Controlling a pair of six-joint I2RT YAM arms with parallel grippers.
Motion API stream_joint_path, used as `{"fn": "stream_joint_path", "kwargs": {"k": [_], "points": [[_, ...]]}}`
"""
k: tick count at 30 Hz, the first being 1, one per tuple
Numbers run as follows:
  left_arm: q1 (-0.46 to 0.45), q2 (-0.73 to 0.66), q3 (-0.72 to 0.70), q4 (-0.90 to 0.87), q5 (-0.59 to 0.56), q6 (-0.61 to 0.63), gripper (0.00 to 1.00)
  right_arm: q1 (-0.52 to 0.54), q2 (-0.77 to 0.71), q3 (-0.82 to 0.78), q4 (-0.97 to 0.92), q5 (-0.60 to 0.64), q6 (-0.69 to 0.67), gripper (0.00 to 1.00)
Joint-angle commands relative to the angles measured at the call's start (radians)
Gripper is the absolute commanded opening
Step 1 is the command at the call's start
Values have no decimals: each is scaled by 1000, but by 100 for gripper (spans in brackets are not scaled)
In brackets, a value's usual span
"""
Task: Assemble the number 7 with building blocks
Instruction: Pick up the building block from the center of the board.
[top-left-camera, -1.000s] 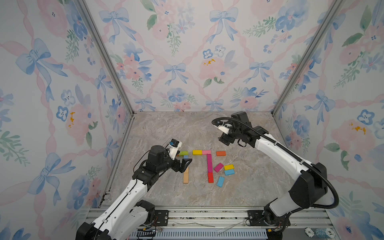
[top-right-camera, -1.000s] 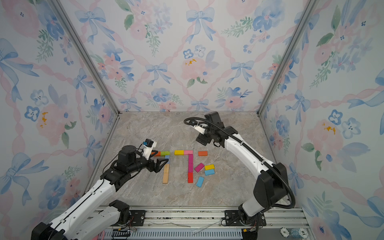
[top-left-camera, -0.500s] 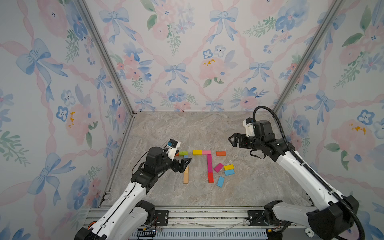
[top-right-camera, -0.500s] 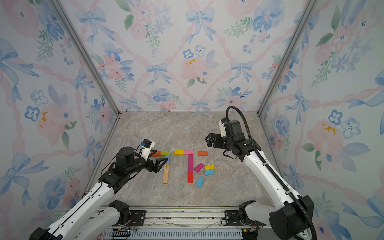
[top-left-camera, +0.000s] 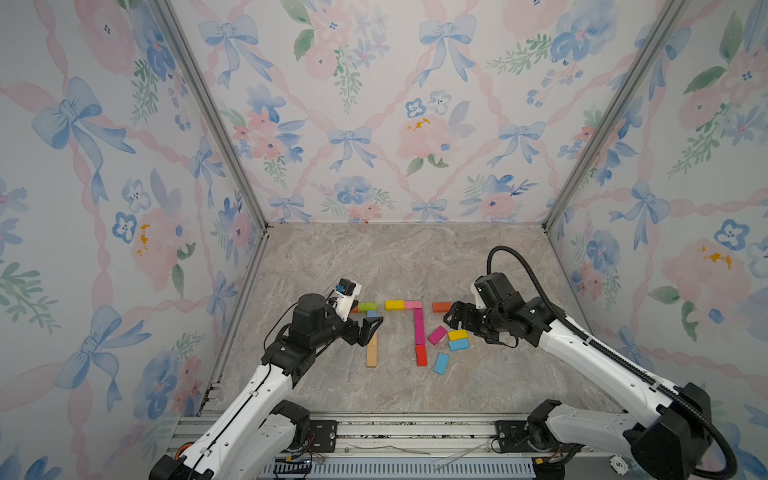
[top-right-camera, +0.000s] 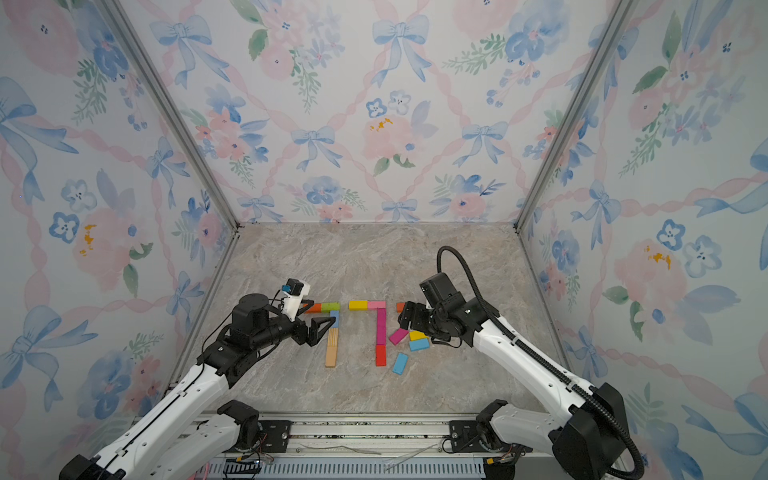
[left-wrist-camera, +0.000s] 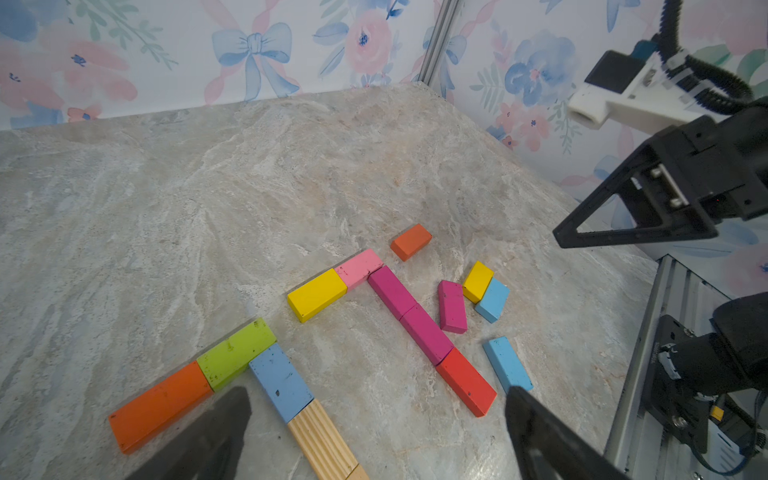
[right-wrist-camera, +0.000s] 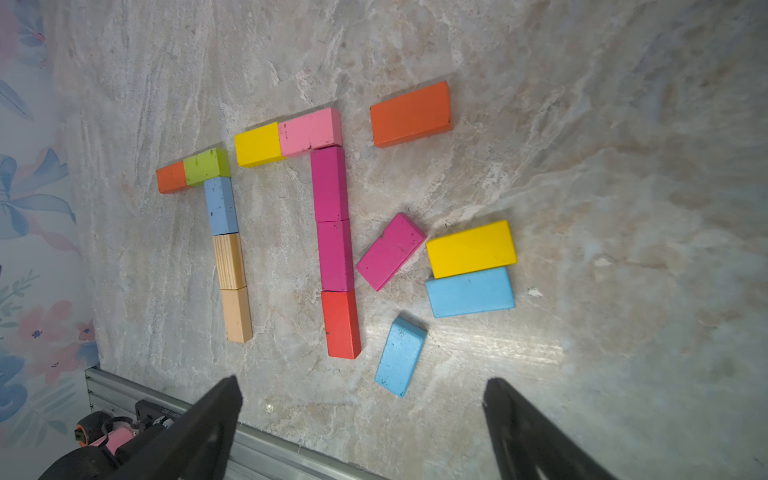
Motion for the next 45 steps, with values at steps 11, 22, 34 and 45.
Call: {"fn": "stream_joint_path", "kwargs": {"k": [11,22,34,45], "points": [[8,-28,-25,25,-2,0,98,108,151,71,-6,65,192,88],[8,-64,-57,48,-34,-4,98,146,288,73,52,58,259,75],[8,-70,-58,51,-30,-4,98,170,362,58,105,87,326,63],[10,-85,-61,55,-30,3,98,135,392,28,146,93,433,52]]}}
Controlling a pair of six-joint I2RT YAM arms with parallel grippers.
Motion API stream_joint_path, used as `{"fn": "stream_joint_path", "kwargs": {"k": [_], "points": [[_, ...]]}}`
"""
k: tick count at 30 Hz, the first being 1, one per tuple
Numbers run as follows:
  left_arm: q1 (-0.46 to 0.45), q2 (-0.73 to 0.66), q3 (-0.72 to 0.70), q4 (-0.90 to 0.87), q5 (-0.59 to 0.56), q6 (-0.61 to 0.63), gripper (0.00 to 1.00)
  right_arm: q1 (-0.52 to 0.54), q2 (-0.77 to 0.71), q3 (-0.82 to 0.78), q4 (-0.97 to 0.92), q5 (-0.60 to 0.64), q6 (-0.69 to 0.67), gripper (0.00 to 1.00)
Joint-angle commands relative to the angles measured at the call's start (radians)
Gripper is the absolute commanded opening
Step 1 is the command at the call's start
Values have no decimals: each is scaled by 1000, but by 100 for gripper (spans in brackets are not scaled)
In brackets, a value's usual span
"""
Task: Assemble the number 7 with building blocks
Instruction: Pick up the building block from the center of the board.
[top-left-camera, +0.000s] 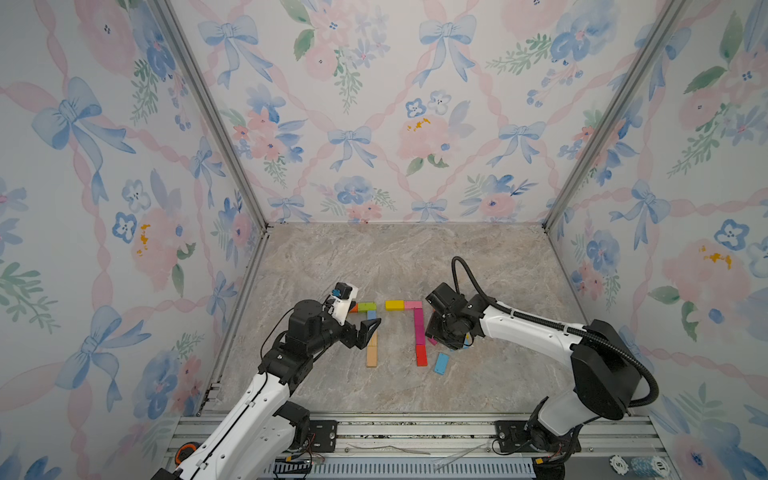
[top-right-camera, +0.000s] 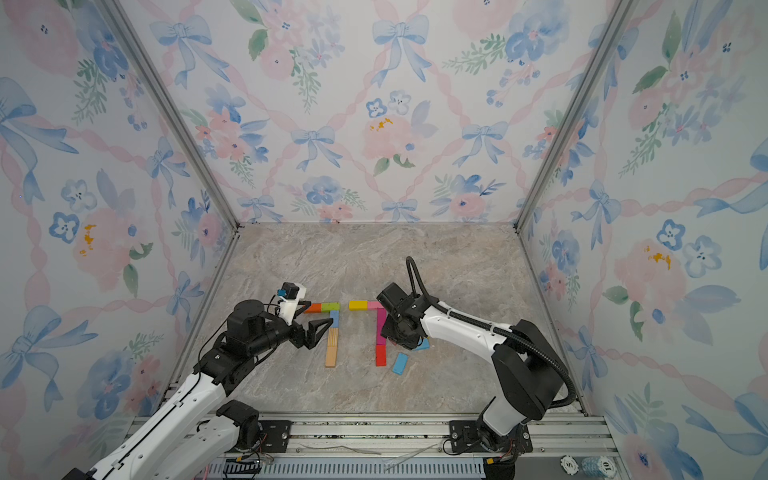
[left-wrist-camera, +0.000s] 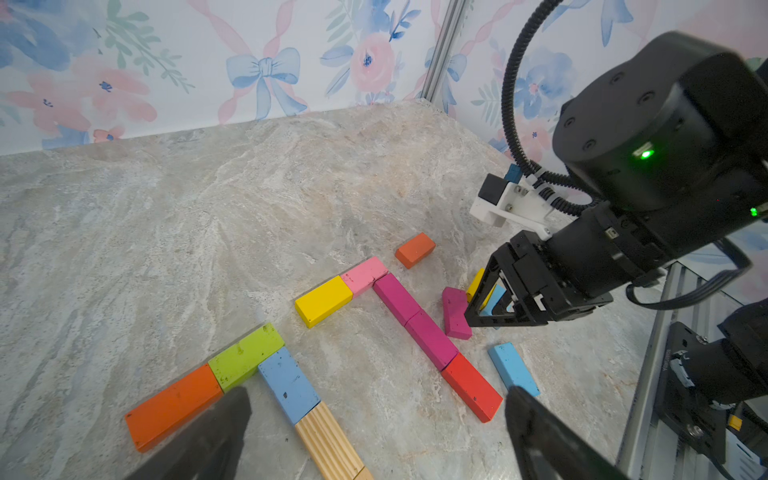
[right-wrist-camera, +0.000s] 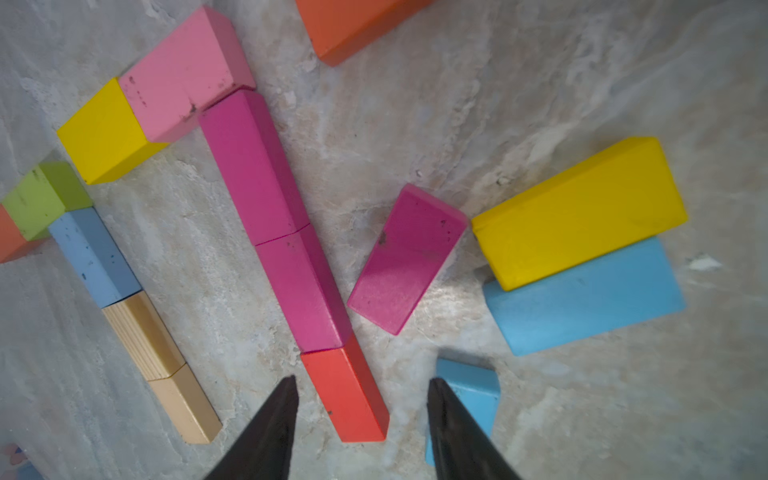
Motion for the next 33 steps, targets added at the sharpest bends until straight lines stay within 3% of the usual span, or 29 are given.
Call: {"fn": "stream_joint_path", "kwargs": {"k": [1,12,33], "points": [[8,-12,-12,22,-7,3,98,-11,19,-21,29,10,83,53],[7,-25,-15,24,-8,7,98,-27,89,-18,50,9,130,54],[7,-48,-18,24,-20,12,98,-75,194,36,-6,39,77,54]]}}
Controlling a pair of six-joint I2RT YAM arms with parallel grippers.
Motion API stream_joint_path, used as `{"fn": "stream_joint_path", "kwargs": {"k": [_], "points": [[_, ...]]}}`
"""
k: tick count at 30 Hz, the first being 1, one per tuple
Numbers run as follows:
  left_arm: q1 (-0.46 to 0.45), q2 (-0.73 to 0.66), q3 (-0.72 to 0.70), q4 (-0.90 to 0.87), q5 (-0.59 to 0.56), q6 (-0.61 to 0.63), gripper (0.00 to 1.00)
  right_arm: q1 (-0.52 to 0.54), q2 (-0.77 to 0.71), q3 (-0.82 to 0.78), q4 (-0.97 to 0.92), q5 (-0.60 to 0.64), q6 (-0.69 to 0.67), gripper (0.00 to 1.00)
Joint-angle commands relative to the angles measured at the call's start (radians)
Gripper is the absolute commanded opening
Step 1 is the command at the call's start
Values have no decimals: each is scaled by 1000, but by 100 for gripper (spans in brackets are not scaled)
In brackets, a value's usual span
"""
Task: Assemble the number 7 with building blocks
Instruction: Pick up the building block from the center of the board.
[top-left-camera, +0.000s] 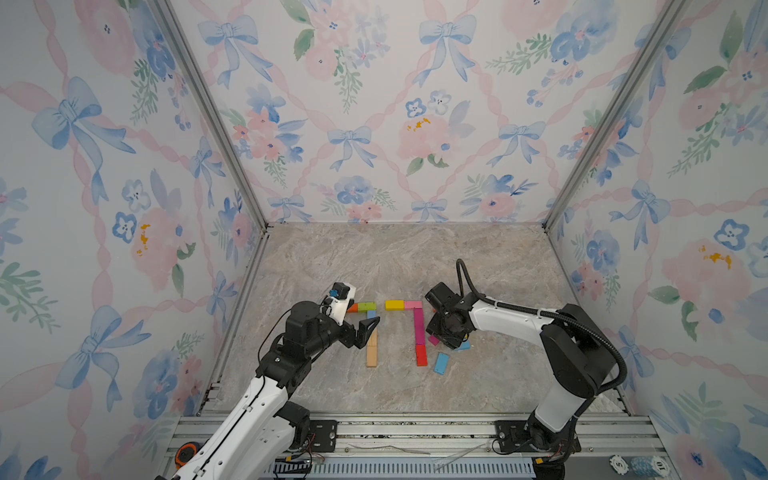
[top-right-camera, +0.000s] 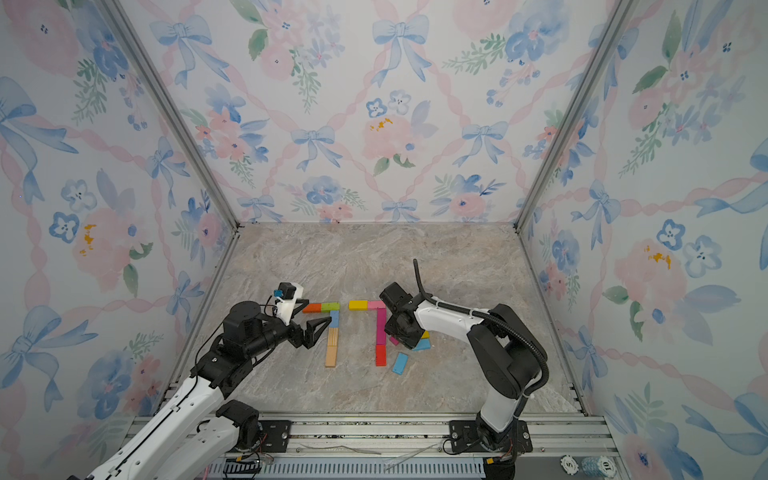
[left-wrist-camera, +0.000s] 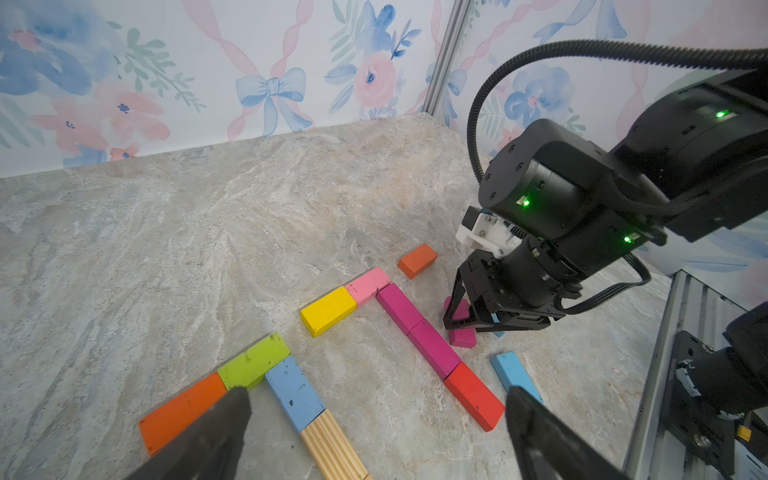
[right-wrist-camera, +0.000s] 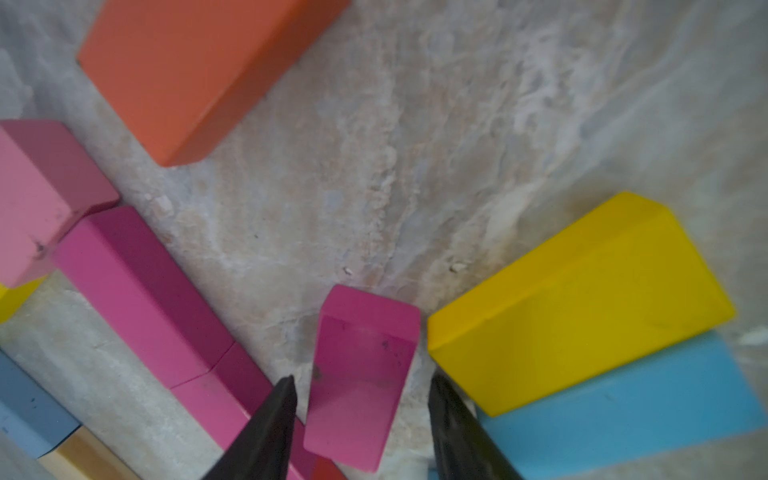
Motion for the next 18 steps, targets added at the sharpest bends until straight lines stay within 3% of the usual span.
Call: {"fn": "stream_joint_path", "kwargs": {"k": [1,6,12,16,18], "points": [[4,-15,-14,20,-8,11,98,-7,44,22,-52,26,-20,54],[5,-19,-15,20,-7,11,98,-6,74,25,-55,20,-25,53],[5,-19,-16,21,-5,13,98,-12,80,15,-47,18,-35,42],[5,-18,-16,20,-8,12,98,-16,79,23,-59,19,-53,40],[5,-18,-16,20,-10,12,98,-18,73,24,-56,10,-62,33]]}}
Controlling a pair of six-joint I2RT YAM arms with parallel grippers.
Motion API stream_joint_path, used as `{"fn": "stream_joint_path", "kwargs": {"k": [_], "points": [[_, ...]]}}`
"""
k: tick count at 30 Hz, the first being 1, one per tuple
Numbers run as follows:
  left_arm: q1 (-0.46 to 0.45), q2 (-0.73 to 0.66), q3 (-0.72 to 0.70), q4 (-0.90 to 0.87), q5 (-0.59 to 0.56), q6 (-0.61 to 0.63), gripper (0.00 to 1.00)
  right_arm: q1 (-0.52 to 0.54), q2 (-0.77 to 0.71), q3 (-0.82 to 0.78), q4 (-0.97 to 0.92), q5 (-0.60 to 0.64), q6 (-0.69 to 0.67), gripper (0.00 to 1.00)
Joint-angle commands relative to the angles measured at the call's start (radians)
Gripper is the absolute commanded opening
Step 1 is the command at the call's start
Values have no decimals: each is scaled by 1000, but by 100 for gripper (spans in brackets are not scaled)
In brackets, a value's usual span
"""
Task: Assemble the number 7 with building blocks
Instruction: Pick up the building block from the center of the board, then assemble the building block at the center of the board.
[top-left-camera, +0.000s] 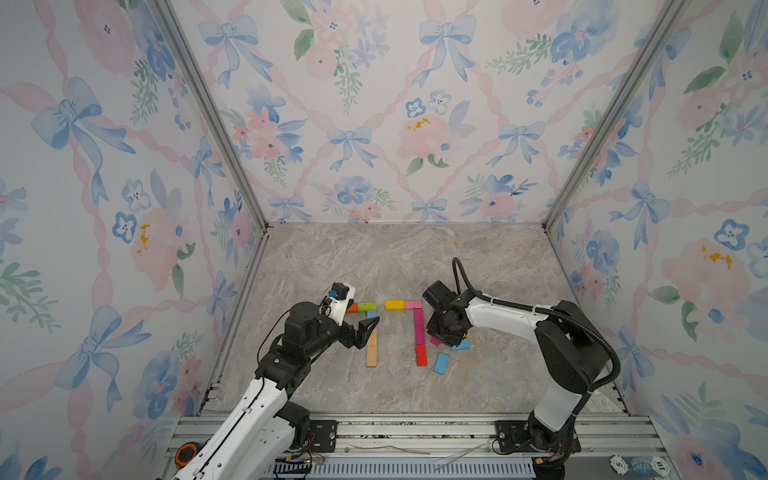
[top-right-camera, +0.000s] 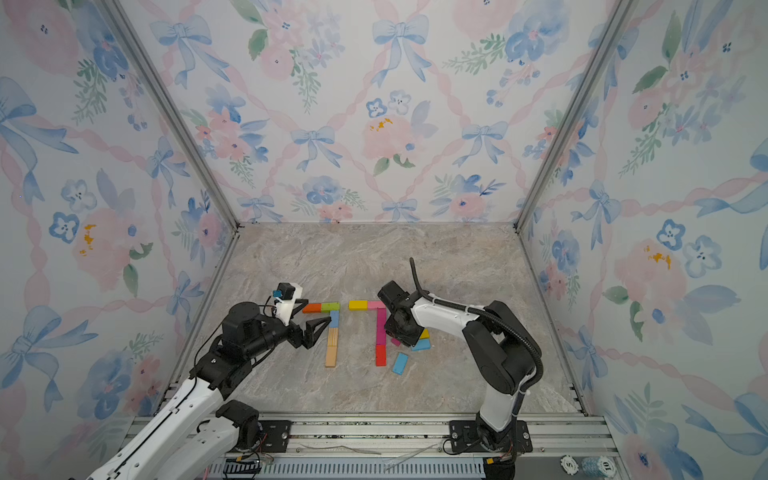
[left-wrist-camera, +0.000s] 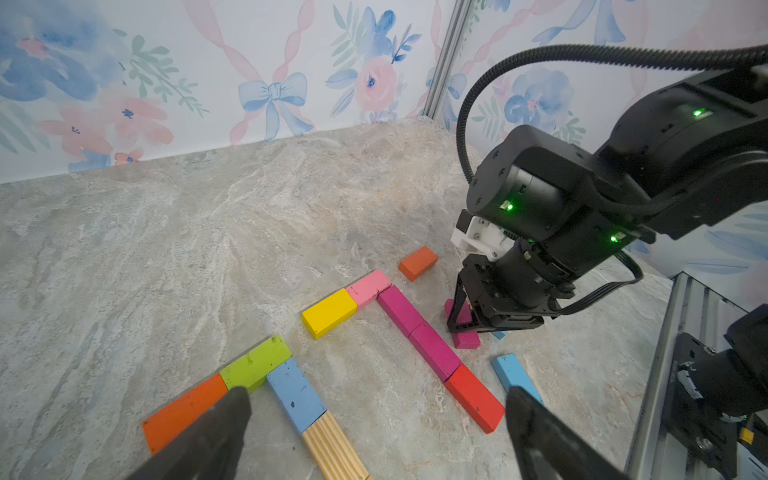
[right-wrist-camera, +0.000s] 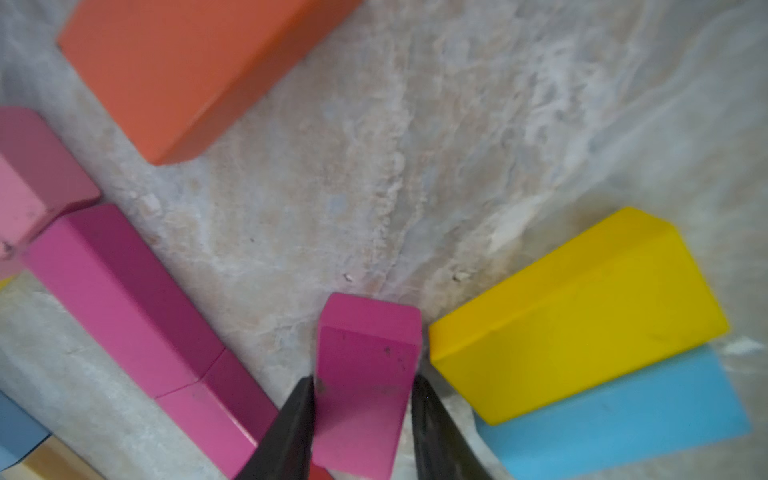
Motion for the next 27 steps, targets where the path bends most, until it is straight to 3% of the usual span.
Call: {"fn": "stream_joint_path", "kwargs": {"k": [1,6,14,22,27], "points": [[5,-11,-14,18,-10,12,98,-19,39,-10,-17,6,-25,33],[5,-10,-15,17,-16,15,98,-21,-36,9,-36,31,-78,31],[8,10,-14,18,-20,21,98,-75,-302,30,-49,116,-283,25],[10,17,-18,16,-34,29,98,-277,-607,-59,46,99,-493,24],[10,29,-19,13,-38,32,98,-379,-721,-105,126,75,-661,24]]}}
